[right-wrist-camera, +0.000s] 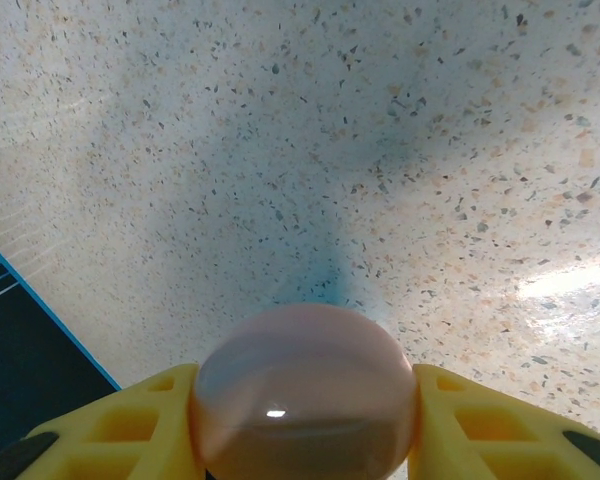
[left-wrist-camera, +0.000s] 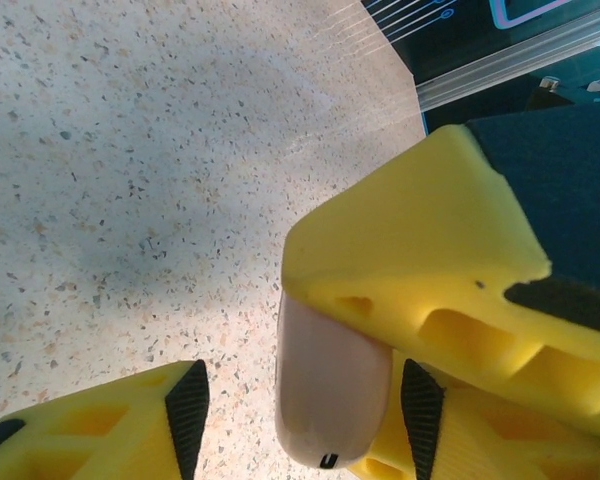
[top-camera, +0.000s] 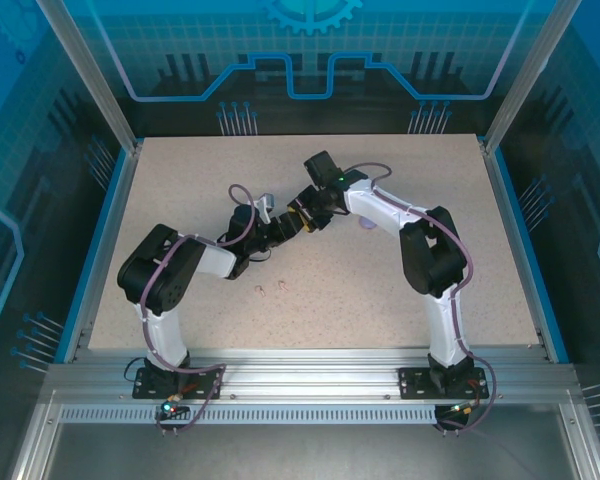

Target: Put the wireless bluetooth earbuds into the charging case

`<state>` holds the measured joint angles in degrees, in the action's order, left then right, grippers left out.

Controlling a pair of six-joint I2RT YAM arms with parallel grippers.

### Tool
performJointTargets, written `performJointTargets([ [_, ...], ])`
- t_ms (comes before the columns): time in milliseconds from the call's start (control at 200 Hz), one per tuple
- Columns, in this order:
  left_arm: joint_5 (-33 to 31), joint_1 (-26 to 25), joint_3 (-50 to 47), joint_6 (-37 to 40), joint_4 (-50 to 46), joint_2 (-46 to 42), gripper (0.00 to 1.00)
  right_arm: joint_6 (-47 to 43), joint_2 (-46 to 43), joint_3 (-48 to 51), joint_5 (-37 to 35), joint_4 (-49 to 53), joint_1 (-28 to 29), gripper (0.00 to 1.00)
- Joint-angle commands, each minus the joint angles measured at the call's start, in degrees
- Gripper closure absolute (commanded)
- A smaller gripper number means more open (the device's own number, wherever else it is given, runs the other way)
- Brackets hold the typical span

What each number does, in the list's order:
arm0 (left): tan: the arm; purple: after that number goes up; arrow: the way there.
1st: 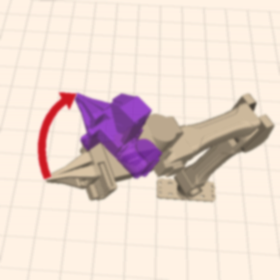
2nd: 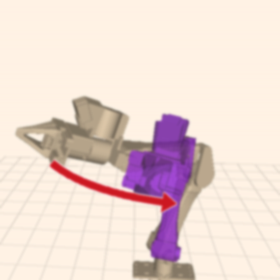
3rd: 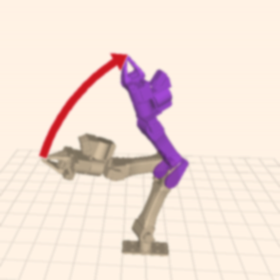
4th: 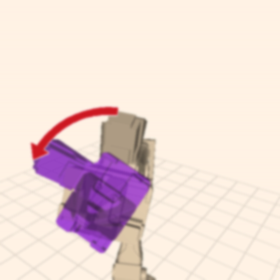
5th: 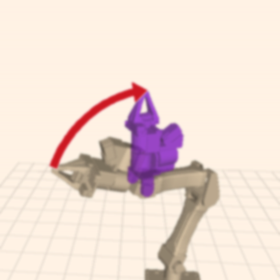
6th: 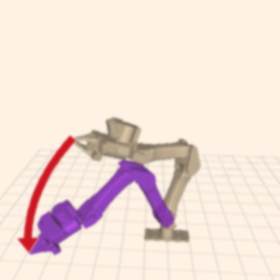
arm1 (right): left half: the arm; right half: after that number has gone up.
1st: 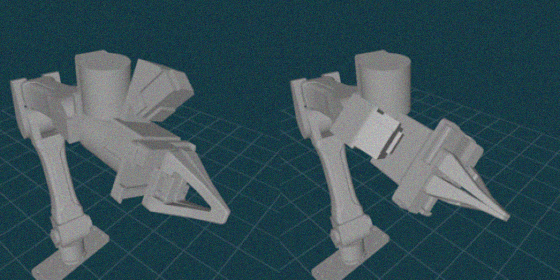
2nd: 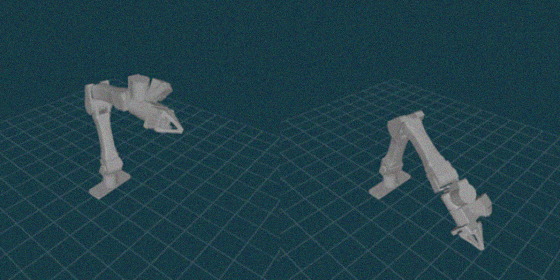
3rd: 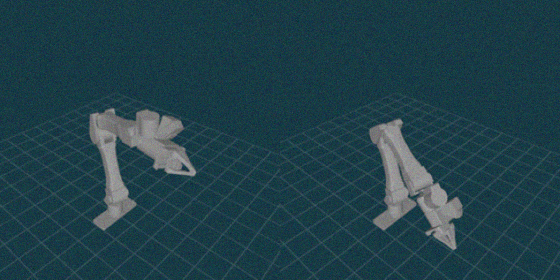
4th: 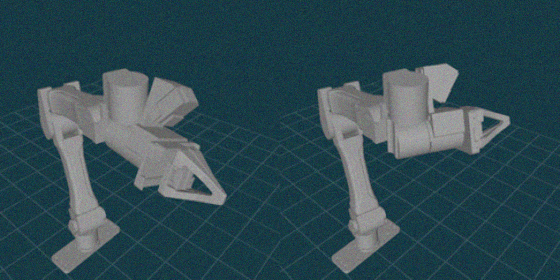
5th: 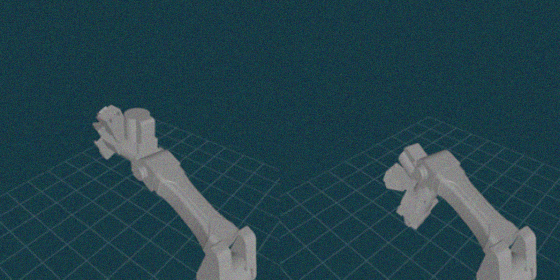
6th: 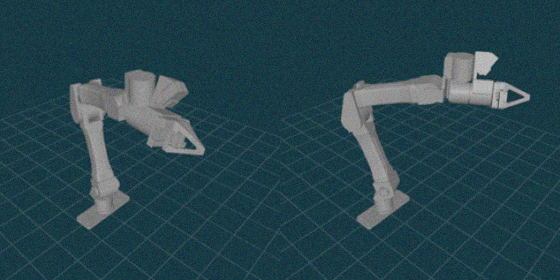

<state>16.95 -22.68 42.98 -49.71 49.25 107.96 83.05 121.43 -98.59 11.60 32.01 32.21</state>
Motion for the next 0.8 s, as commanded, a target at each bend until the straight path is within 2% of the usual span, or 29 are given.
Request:
performJointTargets([
  [0,-2.39,-0.31,0.52,-1.12,2.33,1.09,0.48,0.59,-2.07,0.76,1.4,0.6,0.58,0.55],
  [265,-3.47,-0.34,0.05,-1.96,3.15,1.75,0.62,0.67,-2.07,1.34,1.24,0.51,0.58,0.56],
  [435,-2.71,-0.28,0.85,-2.33,2.86,2.25,0.79,0.65,-2.24,1.62,1.24,0.25,0.47,0.55],
  [605,-2.28,-0.34,1.04,-2.63,2.75,2.17,0.88,0.8,-2.85,1.84,1.08,-0.23,0.23,0.54],
  [670,-1.78,-0.27,1.06,-2.5,2.58,2.0,0.94,0.59,-3.2,1.39,1.04,-0.63,-0.18,0.49],
  [795,-1.09,-0.35,0.86,-2.46,2.02,1.29,0.99,-1.48,-4.6,-1.14,-0.17,0.79,-1.91,0.28],
])
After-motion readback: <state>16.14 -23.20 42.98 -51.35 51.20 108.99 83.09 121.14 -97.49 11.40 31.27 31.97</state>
